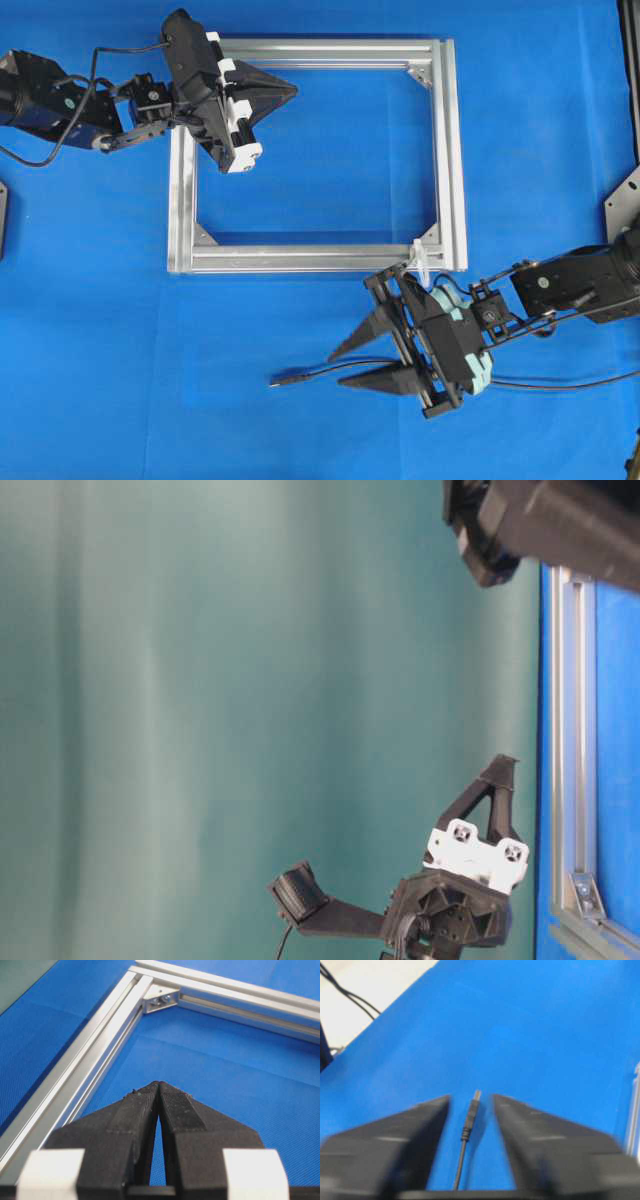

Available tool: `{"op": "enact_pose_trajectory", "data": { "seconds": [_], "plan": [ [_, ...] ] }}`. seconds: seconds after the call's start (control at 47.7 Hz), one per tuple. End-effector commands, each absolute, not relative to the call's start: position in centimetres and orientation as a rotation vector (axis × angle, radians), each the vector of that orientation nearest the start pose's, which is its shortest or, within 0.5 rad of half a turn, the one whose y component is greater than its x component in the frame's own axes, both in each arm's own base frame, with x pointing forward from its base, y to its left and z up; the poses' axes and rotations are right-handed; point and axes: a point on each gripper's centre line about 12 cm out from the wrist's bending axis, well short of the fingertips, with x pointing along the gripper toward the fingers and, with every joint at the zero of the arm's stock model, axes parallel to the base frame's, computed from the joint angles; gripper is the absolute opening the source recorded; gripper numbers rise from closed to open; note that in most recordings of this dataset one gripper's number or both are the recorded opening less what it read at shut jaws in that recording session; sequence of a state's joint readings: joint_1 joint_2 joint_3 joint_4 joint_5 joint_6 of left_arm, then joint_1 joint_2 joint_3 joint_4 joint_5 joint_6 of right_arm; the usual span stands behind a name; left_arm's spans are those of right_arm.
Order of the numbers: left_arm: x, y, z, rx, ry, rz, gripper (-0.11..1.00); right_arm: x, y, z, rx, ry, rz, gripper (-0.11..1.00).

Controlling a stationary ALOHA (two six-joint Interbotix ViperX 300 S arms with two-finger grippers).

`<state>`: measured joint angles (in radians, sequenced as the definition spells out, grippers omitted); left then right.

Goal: Insert the wire through the string loop located on the right side.
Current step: 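Lower the right gripper onto the black USB cable and close on it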

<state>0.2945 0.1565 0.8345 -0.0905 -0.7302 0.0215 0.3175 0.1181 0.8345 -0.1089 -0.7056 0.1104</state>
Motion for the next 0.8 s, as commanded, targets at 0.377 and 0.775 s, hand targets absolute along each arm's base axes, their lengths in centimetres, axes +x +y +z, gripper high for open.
{"op": "enact_pose_trajectory", "data": {
  "seconds": [0.377, 0.775],
  "plan": [
    [36.9, 12.1, 15.1, -0.067, 0.199, 0.36, 0.0, 37.2, 12.8, 14.7, 0.044, 0.269, 0.337, 0.87],
    [37.0, 12.1, 15.1, -0.066, 0.2, 0.359, 0.0, 38.2, 13.4, 10.1, 0.101, 0.381, 0.27, 0.86]
  ]
}}
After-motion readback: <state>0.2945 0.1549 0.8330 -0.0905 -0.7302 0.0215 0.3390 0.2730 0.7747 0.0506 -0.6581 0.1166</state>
